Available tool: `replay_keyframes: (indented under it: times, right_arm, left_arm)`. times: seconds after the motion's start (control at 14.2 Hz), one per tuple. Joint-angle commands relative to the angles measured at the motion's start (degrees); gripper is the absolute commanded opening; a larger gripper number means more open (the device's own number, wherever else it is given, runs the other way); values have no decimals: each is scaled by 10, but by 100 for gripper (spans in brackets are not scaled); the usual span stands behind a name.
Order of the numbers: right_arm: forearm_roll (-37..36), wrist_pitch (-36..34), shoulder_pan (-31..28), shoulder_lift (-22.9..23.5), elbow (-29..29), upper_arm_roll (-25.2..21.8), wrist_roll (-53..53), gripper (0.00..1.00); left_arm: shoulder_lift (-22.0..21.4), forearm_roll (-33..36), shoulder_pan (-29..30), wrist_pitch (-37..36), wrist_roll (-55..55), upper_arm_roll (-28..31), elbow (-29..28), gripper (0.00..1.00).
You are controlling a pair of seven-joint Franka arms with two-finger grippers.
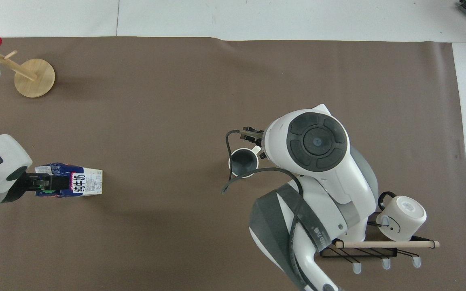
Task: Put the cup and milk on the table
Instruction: 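Set the mug down with the right gripper while the left gripper grasps the carton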
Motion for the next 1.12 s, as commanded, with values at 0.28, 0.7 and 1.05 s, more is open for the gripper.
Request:
replay_keyframes:
  times: [0.28,0.7,1.05]
  right_arm:
    - [15,-99,-52,-42,-16,5,-186,100]
    - [18,-139,-145,-74,-29,5,-291,100]
    - [19,-150,-207,-93,-48,5,-327,100]
  left_arm:
    - [-29,-6,12,83,24,-3,-79,100]
    - [-25,-6,36,117,48,-3,-102,100]
    - [-25,-6,29,118,47,-3,-102,100]
